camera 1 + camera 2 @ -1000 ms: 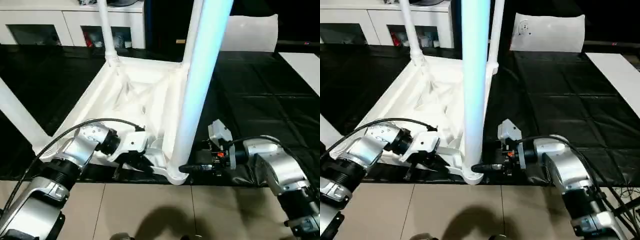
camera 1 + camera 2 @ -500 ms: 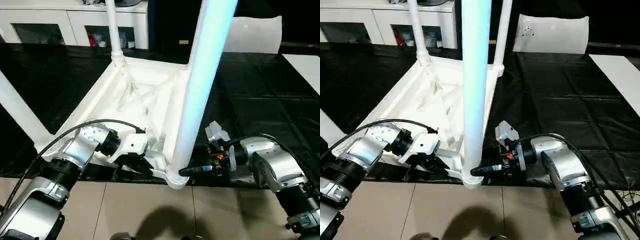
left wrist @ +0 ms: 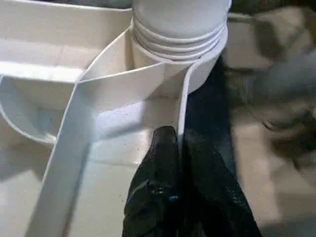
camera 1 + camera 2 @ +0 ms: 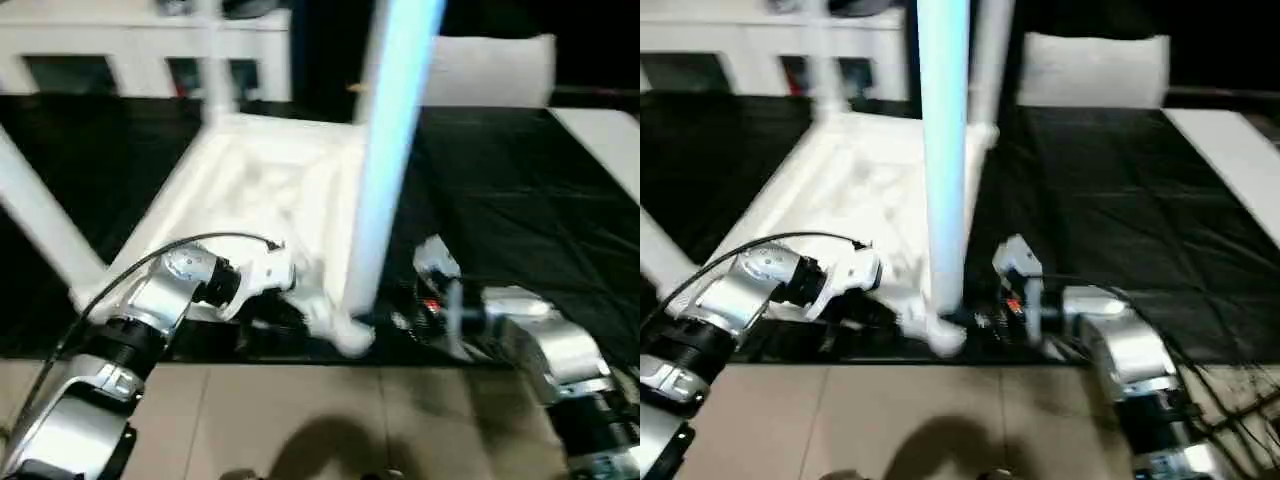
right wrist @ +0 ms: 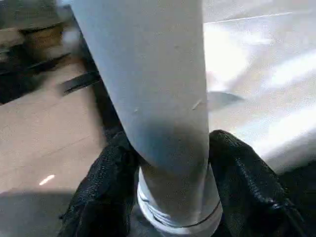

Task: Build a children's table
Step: Rotate leg to tighten

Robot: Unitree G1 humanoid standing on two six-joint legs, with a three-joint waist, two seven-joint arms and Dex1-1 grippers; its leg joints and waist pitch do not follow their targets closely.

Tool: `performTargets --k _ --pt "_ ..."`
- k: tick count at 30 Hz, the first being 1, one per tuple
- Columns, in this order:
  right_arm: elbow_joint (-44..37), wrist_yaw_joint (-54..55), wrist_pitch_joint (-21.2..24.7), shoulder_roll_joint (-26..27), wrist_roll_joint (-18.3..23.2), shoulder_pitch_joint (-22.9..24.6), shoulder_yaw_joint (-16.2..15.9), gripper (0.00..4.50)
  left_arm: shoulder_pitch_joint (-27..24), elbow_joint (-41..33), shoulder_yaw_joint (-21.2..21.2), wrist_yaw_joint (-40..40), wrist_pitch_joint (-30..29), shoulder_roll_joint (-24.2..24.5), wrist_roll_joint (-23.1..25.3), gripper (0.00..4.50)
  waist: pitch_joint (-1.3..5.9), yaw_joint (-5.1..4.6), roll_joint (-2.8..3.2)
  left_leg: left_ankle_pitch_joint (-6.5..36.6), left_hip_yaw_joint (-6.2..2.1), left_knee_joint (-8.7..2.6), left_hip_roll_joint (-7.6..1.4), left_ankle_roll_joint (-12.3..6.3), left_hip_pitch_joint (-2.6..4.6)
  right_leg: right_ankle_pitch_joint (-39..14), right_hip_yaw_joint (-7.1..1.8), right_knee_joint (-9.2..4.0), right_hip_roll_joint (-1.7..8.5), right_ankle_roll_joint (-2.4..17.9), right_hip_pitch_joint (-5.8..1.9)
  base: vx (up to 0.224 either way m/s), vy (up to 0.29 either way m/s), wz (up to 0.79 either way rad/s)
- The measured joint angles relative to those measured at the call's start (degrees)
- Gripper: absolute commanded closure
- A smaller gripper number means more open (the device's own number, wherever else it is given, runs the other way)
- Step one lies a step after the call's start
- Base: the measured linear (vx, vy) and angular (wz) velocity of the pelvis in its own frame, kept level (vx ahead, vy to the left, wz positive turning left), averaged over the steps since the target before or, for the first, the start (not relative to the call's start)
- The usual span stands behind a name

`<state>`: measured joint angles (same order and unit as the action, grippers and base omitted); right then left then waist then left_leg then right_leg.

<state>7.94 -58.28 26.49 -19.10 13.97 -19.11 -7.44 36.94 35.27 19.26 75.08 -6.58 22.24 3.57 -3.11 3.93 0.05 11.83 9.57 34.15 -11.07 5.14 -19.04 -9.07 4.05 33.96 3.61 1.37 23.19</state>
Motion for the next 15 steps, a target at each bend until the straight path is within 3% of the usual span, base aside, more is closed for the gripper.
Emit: performTargets --k 4,8,10,14,15 --pt "0.0 15.3 4.3 7.4 -3.3 -1.3 3.6 2.57 1.1 2.4 -2.7 -9.2 -5.2 -4.1 0.2 4.50 0.04 -2.35 0.01 0.0 -0.32 0.00 0.04 0.00 -0.05 0.0 0.39 -0.82 -0.08 0.0 -0.06 0.000 0.000 0.00" --pt "1.0 26.7 7.0 12.6 -5.6 -3.5 5.4 2.57 2.1 4.1 -4.3 -16.5 -7.9 -7.6 0.3 4.50 0.04 -3.28 0.03 0.0 -0.96 0.03 0.02 -0.02 -0.12 0.0 1.51 -1.66 0.16 0.0 -0.34 0.000 0.000 0.00" --pt "3.3 34.2 7.0 16.7 -7.7 -5.8 6.6 2.57 3.2 5.3 -5.5 -21.1 -9.7 -9.5 0.7 4.50 0.03 -4.01 0.05 0.0 -1.03 0.05 0.04 -0.02 -0.08 0.0 1.61 -1.84 0.21 0.0 -0.31 0.000 0.000 0.00" --pt "5.6 40.0 5.8 19.8 -9.0 -7.5 7.8 2.57 4.0 6.0 -6.2 -24.8 -11.0 -11.1 0.7 4.50 0.02 -4.65 0.06 0.1 -0.99 0.03 0.16 -0.12 -0.12 0.1 1.73 -1.90 0.49 0.1 -0.31 0.000 0.000 0.00" --pt "6.0 40.5 5.0 20.0 -9.2 -7.6 7.9 2.02 4.1 6.1 -6.4 -25.2 -11.2 -11.4 0.7 4.50 0.02 -4.68 0.06 0.1 -0.98 0.02 0.19 -0.14 -0.17 0.3 1.73 -1.90 0.54 0.2 -0.31 0.000 0.000 0.00"
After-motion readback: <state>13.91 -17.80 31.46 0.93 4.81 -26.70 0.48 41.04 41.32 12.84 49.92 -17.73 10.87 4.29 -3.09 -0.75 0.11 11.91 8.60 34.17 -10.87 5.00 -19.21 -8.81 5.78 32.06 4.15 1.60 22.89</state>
